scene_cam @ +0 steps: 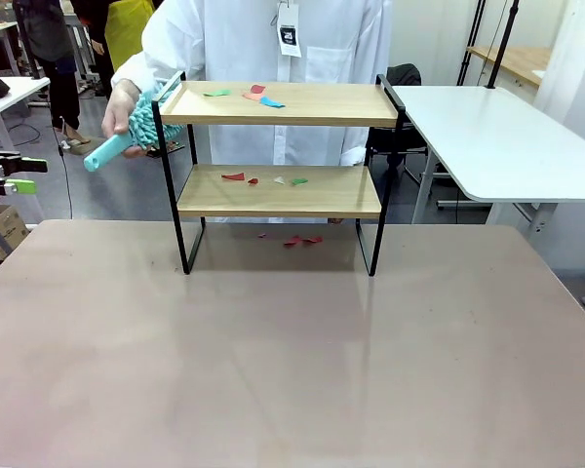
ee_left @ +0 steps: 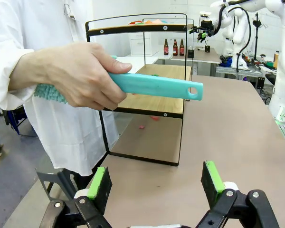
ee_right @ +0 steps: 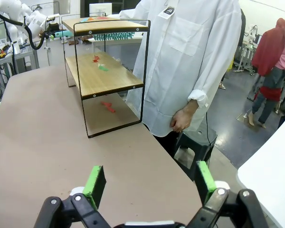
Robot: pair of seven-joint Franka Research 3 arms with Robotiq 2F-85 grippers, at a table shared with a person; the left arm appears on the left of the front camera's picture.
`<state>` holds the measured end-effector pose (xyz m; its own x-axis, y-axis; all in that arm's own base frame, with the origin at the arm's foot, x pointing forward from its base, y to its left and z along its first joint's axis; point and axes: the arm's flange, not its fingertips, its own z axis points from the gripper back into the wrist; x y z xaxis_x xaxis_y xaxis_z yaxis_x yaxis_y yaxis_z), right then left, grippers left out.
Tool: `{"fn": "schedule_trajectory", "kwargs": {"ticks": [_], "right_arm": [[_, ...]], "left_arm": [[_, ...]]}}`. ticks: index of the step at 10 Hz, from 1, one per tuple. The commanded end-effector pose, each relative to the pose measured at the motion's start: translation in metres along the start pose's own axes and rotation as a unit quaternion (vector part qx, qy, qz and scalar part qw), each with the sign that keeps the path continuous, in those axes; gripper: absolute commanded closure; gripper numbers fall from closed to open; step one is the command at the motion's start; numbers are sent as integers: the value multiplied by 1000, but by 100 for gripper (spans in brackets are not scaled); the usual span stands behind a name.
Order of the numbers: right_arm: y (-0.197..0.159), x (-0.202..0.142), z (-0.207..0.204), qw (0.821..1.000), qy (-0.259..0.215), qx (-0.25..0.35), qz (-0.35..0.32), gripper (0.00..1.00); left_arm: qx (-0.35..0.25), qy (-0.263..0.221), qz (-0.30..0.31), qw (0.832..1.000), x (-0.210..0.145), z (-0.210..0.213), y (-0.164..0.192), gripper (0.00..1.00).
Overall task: Clean the shelf.
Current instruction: Pick up the Duster handed by the human.
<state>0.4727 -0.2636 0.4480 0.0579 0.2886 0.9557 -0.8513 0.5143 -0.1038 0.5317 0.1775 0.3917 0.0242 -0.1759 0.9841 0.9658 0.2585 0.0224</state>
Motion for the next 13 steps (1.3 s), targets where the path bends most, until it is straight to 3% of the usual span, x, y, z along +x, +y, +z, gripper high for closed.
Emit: {"fn": "schedule_trajectory", "kwargs": {"ticks": [1,10,13], "right_arm": [[-1,1,-1,1000,0,-2,1,0],[-1,1,-1,1000,0,-2,1,0],[-1,1,-1,1000,0,-2,1,0]], "left_arm": [[0,0,-1,1000,1,0,0,0],[0,0,0,1000,0,0,0,0],[125,18,23,992,74,-26,-40,0]]}}
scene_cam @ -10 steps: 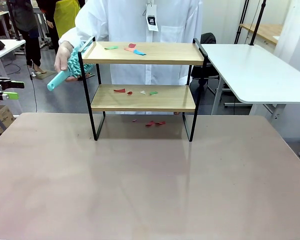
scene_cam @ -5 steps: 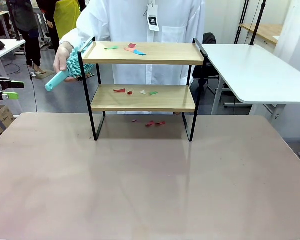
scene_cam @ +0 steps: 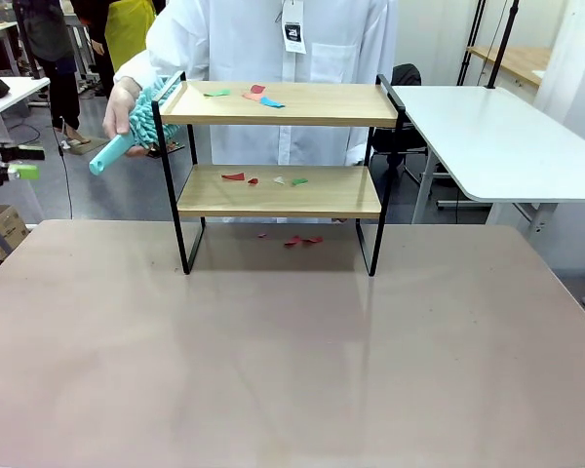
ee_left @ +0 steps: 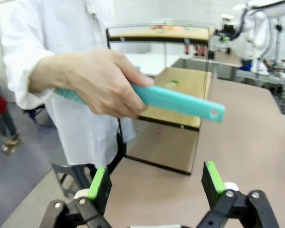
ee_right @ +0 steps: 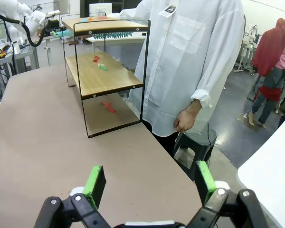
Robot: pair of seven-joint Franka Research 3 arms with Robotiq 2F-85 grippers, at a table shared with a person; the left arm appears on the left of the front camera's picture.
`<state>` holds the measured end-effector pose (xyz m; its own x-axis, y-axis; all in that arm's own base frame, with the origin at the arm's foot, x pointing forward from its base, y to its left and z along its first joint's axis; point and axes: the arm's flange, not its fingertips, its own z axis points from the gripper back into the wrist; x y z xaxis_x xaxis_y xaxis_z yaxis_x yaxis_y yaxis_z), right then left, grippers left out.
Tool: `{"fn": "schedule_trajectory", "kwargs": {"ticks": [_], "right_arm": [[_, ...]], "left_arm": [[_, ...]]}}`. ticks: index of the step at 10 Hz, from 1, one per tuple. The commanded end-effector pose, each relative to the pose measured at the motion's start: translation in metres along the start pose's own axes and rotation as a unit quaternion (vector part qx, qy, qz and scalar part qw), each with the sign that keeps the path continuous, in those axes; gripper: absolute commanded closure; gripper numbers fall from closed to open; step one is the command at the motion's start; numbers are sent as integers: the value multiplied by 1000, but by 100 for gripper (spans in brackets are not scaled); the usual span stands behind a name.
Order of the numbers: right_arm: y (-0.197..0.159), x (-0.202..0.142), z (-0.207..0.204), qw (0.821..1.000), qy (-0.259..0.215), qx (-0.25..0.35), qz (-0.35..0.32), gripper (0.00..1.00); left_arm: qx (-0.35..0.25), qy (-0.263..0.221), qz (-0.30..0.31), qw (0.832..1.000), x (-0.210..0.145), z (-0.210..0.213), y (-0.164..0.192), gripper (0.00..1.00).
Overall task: Clean the shelf.
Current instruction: Pick up the Duster handed by the human.
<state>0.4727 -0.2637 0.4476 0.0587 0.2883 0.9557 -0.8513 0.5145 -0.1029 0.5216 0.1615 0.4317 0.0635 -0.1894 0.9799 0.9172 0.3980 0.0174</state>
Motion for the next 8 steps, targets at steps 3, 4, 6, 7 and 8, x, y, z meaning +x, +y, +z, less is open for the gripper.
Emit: {"fn": "schedule_trajectory", "kwargs": {"ticks": [3,4,6,7,8], "right_arm": [[-1,1,0,1000,0,-2,2,0],[-1,1,0,1000,0,-2,2,0],[-1,1,0,1000,0,-2,2,0],[-1,1,0,1000,0,-2,2,0],[-1,1,0,1000,0,-2,2,0]], "left_arm": [[108,69,-8,992,94,-51,-84,0],[146,72,11,987,108,-65,-101,0],[209,73,28,975,132,-90,-135,0],[267,77,54,959,141,-103,-148,0],[292,106,64,948,148,-115,-157,0]]}}
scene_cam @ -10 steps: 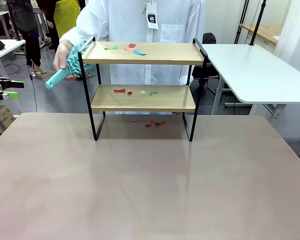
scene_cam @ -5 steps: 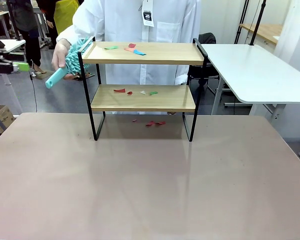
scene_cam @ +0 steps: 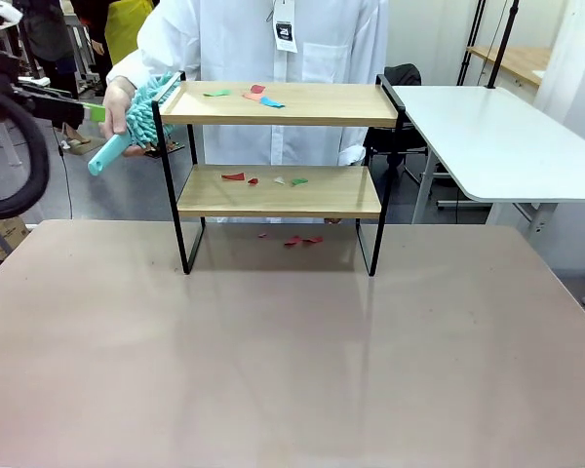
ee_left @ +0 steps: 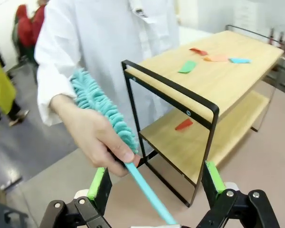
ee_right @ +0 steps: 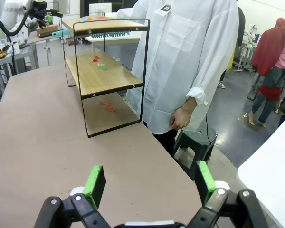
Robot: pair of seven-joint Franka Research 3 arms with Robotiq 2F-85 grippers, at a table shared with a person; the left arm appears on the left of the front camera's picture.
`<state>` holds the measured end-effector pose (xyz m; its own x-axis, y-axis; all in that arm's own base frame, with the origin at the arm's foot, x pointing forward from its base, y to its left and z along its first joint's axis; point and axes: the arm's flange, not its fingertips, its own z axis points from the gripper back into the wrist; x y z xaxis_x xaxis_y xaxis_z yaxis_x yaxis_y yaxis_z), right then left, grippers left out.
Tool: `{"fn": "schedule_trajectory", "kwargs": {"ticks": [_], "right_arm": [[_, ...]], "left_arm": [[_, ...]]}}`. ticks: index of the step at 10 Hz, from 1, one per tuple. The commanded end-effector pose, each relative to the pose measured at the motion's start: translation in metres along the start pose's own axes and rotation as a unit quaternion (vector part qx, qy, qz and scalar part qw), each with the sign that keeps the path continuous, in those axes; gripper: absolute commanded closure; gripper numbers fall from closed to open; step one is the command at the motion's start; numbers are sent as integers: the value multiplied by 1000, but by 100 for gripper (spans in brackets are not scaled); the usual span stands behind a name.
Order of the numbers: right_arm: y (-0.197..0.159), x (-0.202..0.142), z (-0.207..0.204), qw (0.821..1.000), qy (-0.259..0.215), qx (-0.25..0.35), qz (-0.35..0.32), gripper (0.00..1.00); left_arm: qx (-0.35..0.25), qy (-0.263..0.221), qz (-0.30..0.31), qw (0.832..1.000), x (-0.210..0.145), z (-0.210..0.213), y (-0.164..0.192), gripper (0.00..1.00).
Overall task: Clean the shelf.
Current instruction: Pick up the Duster handed by the human.
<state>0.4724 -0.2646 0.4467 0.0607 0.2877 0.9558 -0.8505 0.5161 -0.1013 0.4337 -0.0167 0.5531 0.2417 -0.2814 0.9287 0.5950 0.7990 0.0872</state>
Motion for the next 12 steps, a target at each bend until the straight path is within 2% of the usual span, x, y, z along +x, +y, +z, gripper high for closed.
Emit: {"fn": "schedule_trajectory", "kwargs": {"ticks": [1,2,3,9,12], "right_arm": [[0,2,-1,1000,0,-1,3,0],[0,2,-1,1000,0,-1,3,0],[0,2,-1,1000,0,-1,3,0],[0,2,-1,1000,0,-1,3,0],[0,2,-1,1000,0,-1,3,0]], "left_arm": [[42,30,15,999,6,-8,-22,0],[52,14,-19,998,7,-8,-19,0],[30,11,6,999,6,-4,-15,0],[36,15,5,999,6,-6,-17,0],[43,86,67,993,39,-2,-33,0]]}}
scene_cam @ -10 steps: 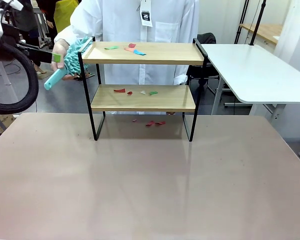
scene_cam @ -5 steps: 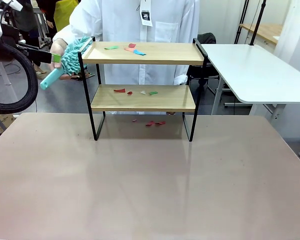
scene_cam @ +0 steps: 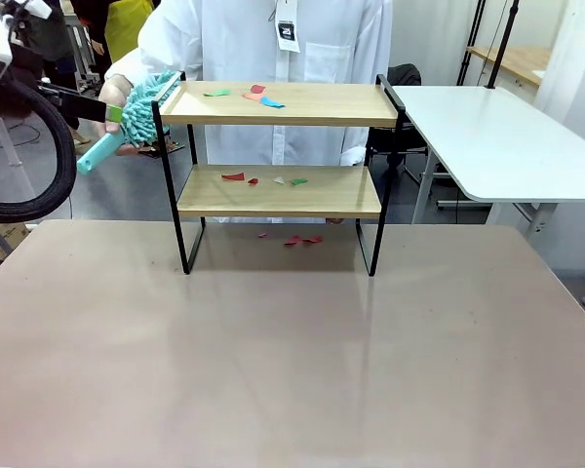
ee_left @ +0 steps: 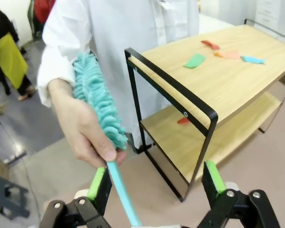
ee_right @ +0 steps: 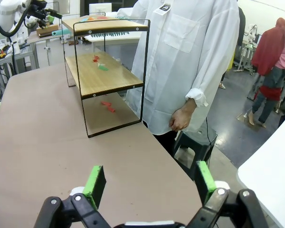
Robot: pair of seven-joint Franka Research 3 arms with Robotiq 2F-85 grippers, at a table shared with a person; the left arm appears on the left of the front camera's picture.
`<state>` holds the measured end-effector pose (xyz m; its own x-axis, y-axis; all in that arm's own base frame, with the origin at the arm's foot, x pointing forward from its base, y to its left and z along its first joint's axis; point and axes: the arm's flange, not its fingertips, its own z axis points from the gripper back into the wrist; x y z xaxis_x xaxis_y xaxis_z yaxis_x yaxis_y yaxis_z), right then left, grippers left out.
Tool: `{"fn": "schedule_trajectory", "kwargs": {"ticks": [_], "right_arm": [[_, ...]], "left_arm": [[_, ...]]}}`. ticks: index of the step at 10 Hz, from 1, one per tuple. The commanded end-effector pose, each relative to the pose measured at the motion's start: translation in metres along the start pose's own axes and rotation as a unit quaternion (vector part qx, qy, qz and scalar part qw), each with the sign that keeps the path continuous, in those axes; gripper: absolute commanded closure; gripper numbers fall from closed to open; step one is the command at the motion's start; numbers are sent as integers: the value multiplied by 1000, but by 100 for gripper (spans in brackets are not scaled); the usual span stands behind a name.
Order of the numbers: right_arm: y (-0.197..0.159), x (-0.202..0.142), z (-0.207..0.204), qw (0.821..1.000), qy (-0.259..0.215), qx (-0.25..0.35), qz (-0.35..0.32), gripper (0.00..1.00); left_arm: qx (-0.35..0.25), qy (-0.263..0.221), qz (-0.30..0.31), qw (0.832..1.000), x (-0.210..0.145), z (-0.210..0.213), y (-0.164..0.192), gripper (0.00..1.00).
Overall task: Clean the shelf.
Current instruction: Pick up the Duster handed by the human.
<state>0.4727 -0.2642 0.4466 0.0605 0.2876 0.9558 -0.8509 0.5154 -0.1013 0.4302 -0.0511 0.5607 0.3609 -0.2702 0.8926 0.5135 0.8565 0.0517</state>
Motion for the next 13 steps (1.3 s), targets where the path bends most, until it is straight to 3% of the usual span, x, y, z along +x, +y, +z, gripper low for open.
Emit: {"fn": "schedule_trajectory", "kwargs": {"ticks": [1,6,13], "right_arm": [[0,2,-1,1000,0,-1,3,0],[0,2,-1,1000,0,-1,3,0],[0,2,-1,1000,0,-1,3,0]], "left_arm": [[13,64,44,997,30,13,-5,0],[49,157,73,984,34,18,-3,0],[76,223,97,967,4,-21,15,0]]}}
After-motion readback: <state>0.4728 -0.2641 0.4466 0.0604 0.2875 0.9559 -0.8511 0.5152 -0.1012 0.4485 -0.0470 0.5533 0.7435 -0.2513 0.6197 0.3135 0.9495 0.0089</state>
